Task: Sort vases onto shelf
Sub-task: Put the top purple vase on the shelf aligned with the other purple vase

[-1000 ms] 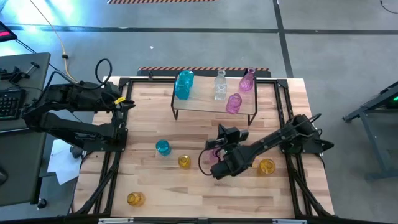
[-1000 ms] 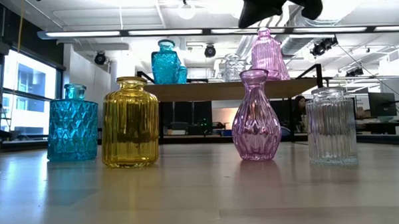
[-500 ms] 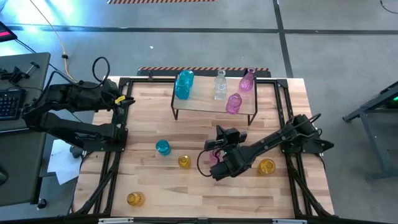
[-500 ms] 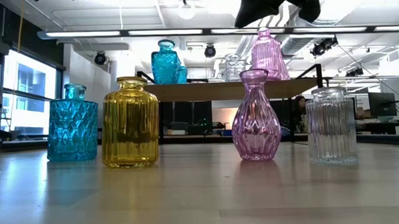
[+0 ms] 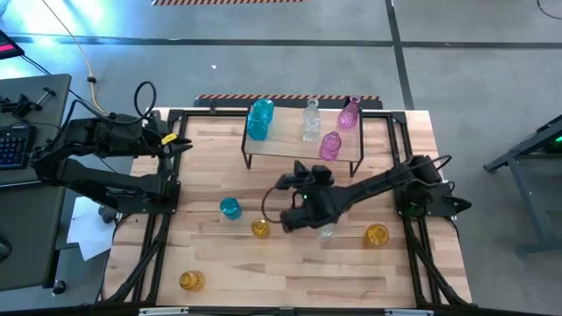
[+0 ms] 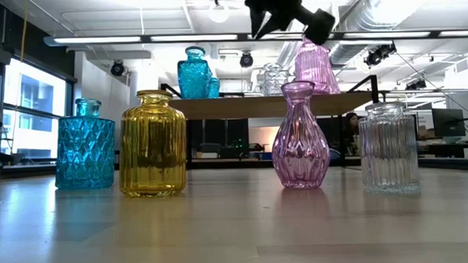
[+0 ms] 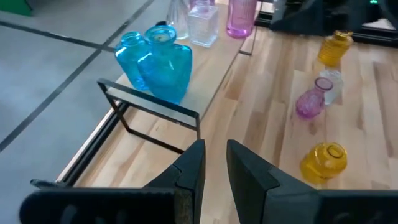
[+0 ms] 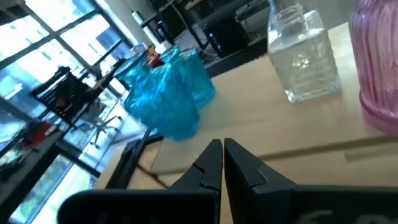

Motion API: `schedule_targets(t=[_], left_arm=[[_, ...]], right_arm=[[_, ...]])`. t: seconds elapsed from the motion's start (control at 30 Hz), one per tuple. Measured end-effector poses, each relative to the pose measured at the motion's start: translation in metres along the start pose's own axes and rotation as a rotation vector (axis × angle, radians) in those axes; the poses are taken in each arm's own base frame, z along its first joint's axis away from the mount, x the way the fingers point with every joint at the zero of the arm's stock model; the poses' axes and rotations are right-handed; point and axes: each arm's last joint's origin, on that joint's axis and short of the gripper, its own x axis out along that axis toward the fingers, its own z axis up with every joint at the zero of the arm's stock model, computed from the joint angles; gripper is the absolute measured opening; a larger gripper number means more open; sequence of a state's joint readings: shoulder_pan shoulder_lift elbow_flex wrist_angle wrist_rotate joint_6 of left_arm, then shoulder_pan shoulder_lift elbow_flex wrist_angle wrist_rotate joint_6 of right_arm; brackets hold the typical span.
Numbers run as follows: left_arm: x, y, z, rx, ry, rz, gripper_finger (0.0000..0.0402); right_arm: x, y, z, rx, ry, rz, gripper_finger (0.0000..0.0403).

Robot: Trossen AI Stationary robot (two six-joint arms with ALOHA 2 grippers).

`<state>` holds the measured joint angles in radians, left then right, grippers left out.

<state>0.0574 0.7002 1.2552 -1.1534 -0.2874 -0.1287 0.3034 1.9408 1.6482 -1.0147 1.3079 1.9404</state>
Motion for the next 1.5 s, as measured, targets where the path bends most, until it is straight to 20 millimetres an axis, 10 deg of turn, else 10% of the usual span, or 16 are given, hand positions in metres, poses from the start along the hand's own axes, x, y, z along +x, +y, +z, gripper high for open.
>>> schedule_targets(t=[1.5], left_arm=[[0.000,-0.001,-0.001,0.004,0.014,-0.051,0.0058]], right_arm=[[0.038,-0.032,0.029,-0.202,0.044,-0.317,0.0000]])
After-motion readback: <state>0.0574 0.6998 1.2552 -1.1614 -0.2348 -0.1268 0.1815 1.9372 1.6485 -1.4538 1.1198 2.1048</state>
